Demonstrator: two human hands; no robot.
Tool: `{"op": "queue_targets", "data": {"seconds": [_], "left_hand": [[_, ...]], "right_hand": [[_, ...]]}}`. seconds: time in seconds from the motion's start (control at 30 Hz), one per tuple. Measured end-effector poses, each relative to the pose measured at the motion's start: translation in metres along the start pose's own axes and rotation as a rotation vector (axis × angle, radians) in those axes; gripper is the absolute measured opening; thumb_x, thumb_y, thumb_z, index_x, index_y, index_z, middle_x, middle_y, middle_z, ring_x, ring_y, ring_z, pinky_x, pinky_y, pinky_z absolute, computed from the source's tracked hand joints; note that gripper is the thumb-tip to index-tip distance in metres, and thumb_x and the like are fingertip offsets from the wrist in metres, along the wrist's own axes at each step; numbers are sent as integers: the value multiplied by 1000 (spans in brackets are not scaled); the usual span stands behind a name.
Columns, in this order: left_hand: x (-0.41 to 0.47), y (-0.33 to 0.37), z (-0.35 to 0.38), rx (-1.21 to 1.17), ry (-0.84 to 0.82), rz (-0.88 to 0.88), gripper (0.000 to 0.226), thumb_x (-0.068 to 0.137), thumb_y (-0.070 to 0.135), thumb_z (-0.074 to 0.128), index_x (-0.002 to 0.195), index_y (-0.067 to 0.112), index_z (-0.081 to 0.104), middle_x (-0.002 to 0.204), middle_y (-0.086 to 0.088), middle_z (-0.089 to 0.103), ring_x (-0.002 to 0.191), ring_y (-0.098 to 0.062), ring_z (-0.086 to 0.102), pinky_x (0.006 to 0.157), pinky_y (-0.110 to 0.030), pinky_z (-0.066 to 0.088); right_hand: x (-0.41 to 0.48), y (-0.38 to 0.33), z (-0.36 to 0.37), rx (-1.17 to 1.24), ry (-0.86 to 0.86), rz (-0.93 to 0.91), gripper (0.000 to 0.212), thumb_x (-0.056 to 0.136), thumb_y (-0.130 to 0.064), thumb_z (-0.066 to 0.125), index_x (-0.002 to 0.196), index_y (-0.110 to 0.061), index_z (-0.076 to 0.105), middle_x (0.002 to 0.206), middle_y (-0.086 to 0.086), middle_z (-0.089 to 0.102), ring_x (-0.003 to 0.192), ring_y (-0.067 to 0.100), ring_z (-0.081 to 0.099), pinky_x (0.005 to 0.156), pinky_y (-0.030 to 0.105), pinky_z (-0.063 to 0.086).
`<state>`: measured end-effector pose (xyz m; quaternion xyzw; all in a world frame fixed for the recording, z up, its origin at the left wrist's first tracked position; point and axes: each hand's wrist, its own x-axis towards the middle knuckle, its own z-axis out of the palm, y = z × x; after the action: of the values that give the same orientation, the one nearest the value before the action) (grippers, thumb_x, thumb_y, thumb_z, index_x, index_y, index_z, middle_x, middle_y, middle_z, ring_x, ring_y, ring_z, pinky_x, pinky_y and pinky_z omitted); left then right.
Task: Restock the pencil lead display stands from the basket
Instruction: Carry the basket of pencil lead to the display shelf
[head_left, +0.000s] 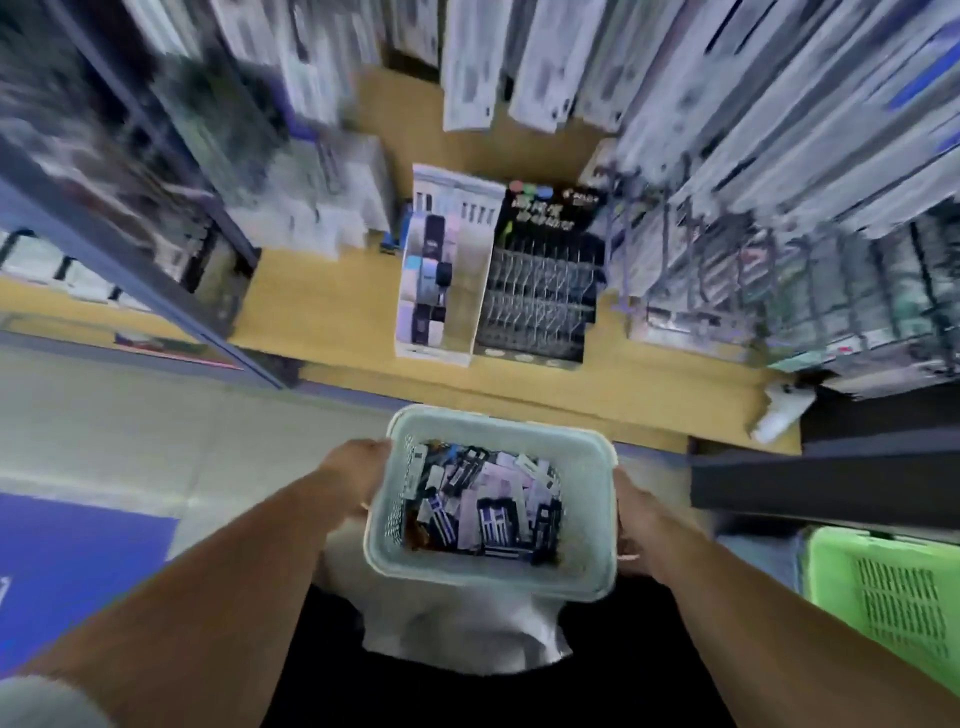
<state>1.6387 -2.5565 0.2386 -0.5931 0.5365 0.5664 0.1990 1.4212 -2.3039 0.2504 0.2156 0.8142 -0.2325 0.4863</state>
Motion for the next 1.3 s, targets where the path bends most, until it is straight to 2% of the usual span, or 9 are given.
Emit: {"op": "queue_targets", "data": {"seconds": [0.1,0.2,0.4,0.6,0.77,0.93,1.0,1.13,1.3], "left_hand": [[59,-10,35,106,-2,-1,21,105,19,44,104,5,59,99,-17,68,84,-30,69,62,-36,59],[114,-24,65,115,24,-17,15,101,5,44,101,0,58,95,-19,64,78,-28,66,63,-36,58],[194,-54,106,-8,124,31,19,102,11,41,101,3,58,98,-21,66,83,-34,68,67,-44,62],[226,-86,122,63,277,116,25,103,26,40,111,10,57,93,-19,63,85,-38,65,75,-49,57],[240,-89,120,64,306,103,31,102,27,44,128,14,57,108,-15,63,91,-37,64,82,-50,58],[210,-81,144,595,793,574,27,91,16,64,118,17,61,120,-13,56,88,-33,61,77,-40,51],[209,-79,172,583,589,653,27,91,14,65,117,17,61,114,-10,61,82,-25,61,75,-35,52],[235,-71,222,383,237,224,48,90,32,69,131,11,55,104,-4,63,79,-16,57,73,-25,42],[276,-71,255,323,181,-17,81,57,56,85,118,11,56,104,-5,63,82,-19,65,65,-27,53]], "right_hand": [[92,4,17,-50,-40,17,82,77,-87,38,108,-18,71,101,16,74,90,37,72,84,55,59],[134,-2,34,-50,-39,24,70,96,-72,31,104,-11,63,98,17,68,89,34,68,83,47,58],[227,9,59,-30,-48,-75,49,100,-54,41,105,-13,66,101,17,72,90,37,72,88,55,59],[287,43,77,31,-80,-153,58,91,-63,48,107,-13,72,99,13,77,89,35,74,87,52,60],[280,44,87,-62,-1,-310,67,100,-61,27,121,-10,64,116,13,67,103,31,63,95,41,48],[266,68,93,-12,32,-460,51,108,-50,25,114,-14,60,106,10,62,94,24,54,85,32,38],[273,70,96,13,34,-471,48,107,-53,24,109,-19,57,106,9,64,95,25,56,87,34,41],[282,70,95,5,24,-488,53,107,-52,25,119,-14,59,108,8,63,100,25,56,91,34,41],[295,76,99,103,-25,-460,55,102,-63,29,114,-21,62,105,4,70,100,24,65,97,47,52]]}}
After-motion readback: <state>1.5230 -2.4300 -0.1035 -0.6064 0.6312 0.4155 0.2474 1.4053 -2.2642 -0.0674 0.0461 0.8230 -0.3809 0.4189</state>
